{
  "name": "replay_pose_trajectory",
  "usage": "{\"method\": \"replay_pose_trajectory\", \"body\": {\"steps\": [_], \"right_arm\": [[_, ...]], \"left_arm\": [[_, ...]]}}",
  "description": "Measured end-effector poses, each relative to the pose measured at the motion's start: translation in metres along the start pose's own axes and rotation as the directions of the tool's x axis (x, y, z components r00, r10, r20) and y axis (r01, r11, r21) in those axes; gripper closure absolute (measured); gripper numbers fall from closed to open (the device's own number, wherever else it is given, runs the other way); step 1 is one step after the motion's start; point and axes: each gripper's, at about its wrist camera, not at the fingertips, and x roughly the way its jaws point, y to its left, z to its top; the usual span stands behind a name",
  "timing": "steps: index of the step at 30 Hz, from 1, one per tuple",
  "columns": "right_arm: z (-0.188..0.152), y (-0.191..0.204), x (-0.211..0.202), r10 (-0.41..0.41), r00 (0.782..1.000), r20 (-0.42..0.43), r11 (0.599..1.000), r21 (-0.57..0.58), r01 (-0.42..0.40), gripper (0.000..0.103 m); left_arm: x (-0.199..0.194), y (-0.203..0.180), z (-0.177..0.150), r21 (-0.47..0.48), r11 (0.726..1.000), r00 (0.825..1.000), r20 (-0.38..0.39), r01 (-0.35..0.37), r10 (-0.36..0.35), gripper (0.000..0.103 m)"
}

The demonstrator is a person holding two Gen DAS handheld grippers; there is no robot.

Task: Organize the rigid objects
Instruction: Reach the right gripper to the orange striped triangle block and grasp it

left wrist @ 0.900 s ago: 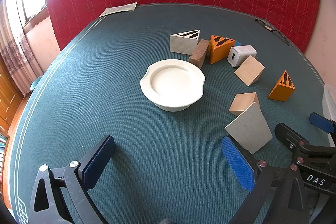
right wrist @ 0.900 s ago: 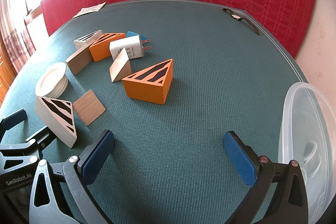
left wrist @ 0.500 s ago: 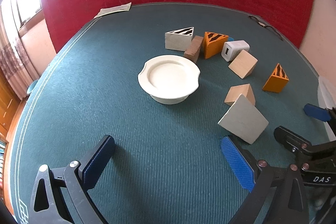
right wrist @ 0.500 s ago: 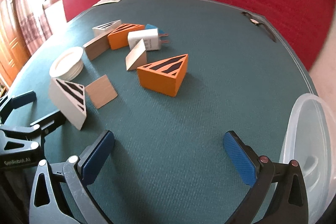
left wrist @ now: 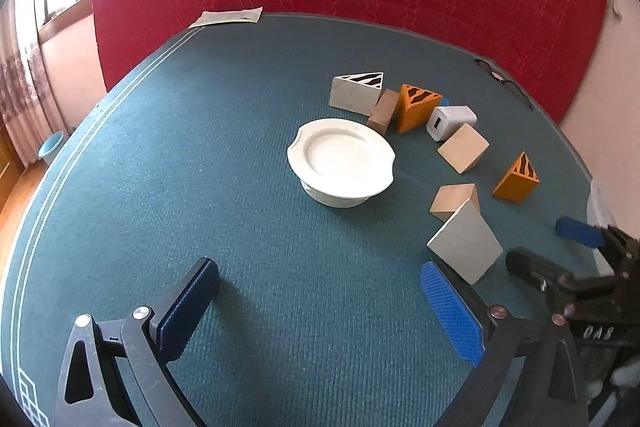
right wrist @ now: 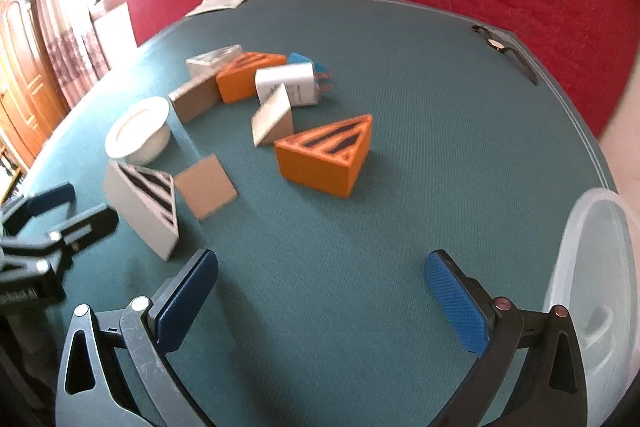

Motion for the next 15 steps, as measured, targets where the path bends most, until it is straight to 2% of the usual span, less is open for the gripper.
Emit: {"method": "replay_pose_trajectory", "body": {"steps": [7, 13, 15], "right_arm": [[0.027, -0.002, 0.003, -0.031, 0.997, 0.072, 1.0, 0.002, 0.031, 0.007], [0.041, -0.008, 0.016, -0.003, 0.997, 0.074, 1.0, 0.025, 0.001, 0.029], [0.042, -0.006, 0.021, 0.005, 0.998, 0.065, 1.0, 0.021, -0.006, 0.041]], "left_arm": [[-0.001, 0.0, -0.002, -0.007, 1.0, 1.0, 0.001, -0.004, 0.004, 0.0], [-0.001, 0.002, -0.001, -0.01, 1.0, 1.0, 0.001, -0.003, 0.003, 0.0], [-0.001, 0.002, -0.002, -0.008, 1.0, 1.0, 0.0, -0.005, 0.005, 0.0]]}}
